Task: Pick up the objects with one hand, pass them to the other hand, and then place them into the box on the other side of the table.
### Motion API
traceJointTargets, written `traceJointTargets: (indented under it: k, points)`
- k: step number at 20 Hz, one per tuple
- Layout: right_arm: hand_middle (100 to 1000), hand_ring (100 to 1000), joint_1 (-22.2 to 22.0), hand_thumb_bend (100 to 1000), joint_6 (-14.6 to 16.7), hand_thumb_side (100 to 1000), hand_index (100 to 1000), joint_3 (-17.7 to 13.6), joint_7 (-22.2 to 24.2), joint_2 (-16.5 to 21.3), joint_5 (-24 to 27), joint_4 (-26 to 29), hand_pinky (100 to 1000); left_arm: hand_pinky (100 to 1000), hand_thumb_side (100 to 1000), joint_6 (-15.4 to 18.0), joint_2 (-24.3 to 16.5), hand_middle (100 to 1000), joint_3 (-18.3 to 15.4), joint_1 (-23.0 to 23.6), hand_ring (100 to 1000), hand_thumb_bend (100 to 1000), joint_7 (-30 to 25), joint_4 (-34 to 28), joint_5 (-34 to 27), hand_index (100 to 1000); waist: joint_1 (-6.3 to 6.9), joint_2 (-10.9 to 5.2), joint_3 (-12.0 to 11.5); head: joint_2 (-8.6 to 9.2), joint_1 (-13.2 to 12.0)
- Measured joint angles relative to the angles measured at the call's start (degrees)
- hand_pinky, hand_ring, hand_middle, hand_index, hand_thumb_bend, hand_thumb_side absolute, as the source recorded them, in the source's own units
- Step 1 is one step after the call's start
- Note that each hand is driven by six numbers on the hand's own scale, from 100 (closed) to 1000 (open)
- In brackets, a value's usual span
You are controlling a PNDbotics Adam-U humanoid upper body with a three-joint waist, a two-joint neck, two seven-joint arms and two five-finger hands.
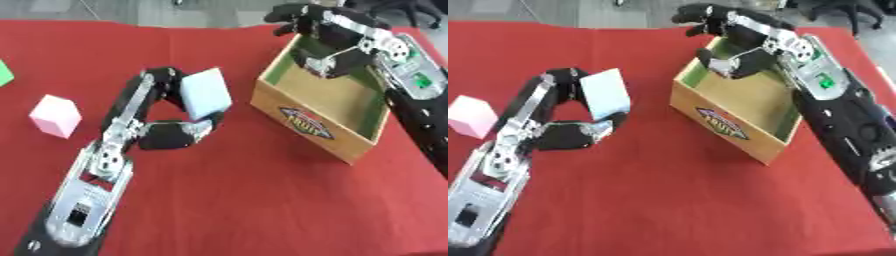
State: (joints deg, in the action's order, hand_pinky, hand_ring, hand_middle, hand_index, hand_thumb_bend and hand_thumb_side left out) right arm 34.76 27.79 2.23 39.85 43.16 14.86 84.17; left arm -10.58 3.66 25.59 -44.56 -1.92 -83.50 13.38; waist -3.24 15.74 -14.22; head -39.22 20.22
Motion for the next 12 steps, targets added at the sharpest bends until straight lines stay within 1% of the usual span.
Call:
traceJointTargets:
  k: [6, 12]
  points:
    - [928, 1000, 0.2, 100, -0.2, 206, 999, 0.5, 0.2, -0.6, -1.0, 0.0, 921, 624, 100, 0.4, 0.5, 329, 0.0, 0.1, 428, 100, 0.3, 0.9, -0.2, 474, -0.17, -0.01, -0.7, -0.34, 1.1]
    - [933, 1000, 0.0, 100, 0.9, 199, 1000, 2.0, -0.9, -1.1, -2.3, 1.3, 931, 623, 100, 0.7, 0.9, 330, 0.0, 0.1, 429, 100, 0.6, 0.5, -0.1, 475, -0.40, -0.01, -0.7, -0.39, 1.0]
